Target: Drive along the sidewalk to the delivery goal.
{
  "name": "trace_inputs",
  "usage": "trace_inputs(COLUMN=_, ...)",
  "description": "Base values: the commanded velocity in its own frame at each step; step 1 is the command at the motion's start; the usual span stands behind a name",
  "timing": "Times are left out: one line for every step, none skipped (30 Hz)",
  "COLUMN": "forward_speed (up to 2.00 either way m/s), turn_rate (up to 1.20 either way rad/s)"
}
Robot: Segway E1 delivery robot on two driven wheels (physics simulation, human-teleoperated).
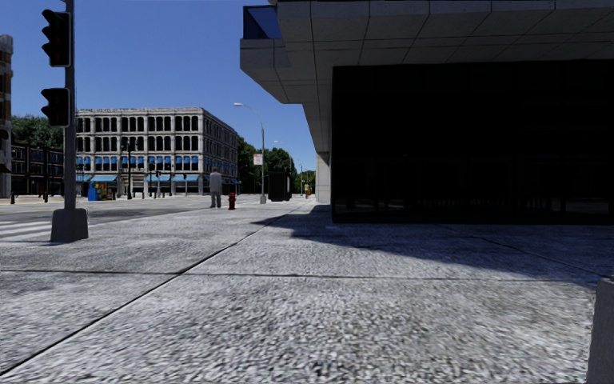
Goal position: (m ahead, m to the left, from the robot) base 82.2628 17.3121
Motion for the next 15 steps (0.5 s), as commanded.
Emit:
trace_inputs(forward_speed=1.96, turn_rate=0.00)
trace_inputs(forward_speed=1.86, turn_rate=0.00)
trace_inputs(forward_speed=1.86, turn_rate=0.00)
trace_inputs(forward_speed=1.52, turn_rate=0.00)
trace_inputs(forward_speed=1.17, turn_rate=0.00)
trace_inputs(forward_speed=1.06, turn_rate=0.00)
trace_inputs(forward_speed=1.03, turn_rate=0.00)
trace_inputs(forward_speed=1.03, turn_rate=0.00)
trace_inputs(forward_speed=1.03, turn_rate=0.00)
trace_inputs(forward_speed=1.03, turn_rate=0.00)
trace_inputs(forward_speed=1.03, turn_rate=0.00)
trace_inputs(forward_speed=1.03, turn_rate=0.00)
trace_inputs(forward_speed=1.05, turn_rate=0.00)
trace_inputs(forward_speed=1.06, turn_rate=0.00)
trace_inputs(forward_speed=1.07, turn_rate=0.00)
